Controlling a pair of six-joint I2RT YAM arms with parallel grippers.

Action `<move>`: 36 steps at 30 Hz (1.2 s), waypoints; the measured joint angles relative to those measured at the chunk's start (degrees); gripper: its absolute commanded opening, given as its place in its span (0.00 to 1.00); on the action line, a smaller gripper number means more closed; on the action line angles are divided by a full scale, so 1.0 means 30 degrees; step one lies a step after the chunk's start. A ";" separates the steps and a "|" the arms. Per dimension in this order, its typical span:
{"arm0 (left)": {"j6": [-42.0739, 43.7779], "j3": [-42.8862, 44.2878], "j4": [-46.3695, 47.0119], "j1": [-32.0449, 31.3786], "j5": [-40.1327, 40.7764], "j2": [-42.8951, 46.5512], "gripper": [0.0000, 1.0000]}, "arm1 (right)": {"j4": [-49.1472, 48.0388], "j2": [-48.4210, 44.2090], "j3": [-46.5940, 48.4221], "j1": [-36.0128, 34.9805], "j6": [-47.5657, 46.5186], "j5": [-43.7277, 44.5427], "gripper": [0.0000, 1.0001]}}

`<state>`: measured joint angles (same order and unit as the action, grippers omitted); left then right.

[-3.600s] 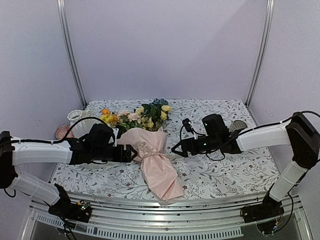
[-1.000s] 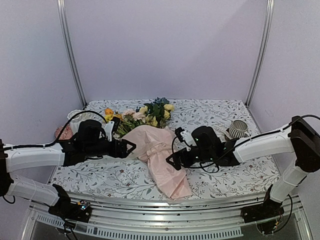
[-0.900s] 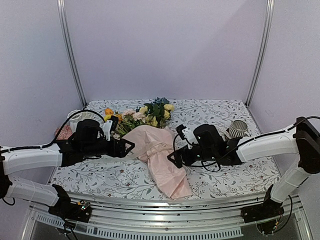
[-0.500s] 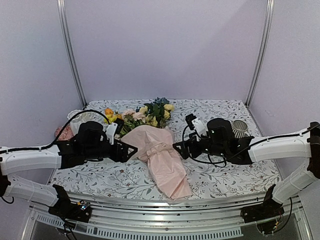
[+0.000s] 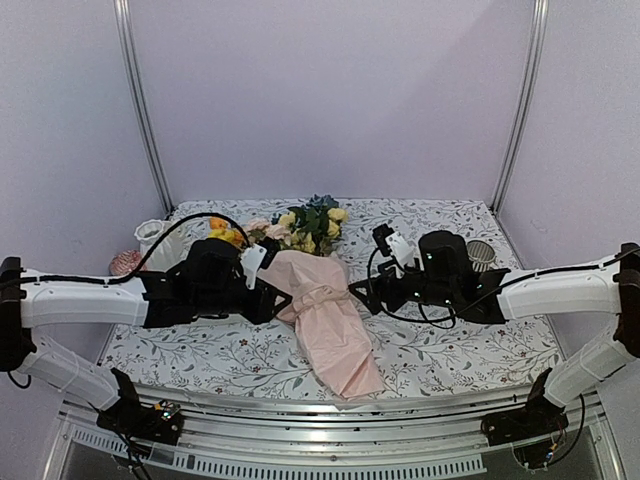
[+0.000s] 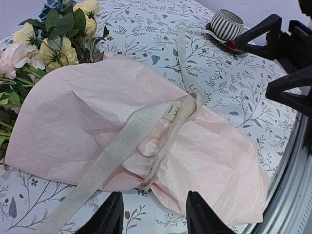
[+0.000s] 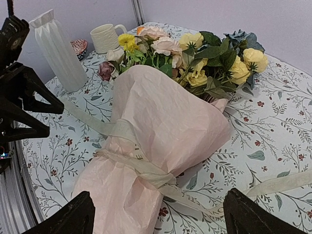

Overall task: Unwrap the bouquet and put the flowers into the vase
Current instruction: Untie the half-tied ribbon from the folded wrapping paper.

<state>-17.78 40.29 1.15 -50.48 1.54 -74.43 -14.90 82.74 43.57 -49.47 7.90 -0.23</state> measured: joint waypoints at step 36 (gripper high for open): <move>0.1705 0.4160 -0.1362 -0.0627 0.0291 -0.5042 0.42 | -0.0044 0.0947 0.0022 0.1158 0.0080 -0.0801 0.94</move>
<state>-12.67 52.77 -2.94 -52.36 2.42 -89.56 -15.03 85.58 43.64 -46.00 8.14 -2.63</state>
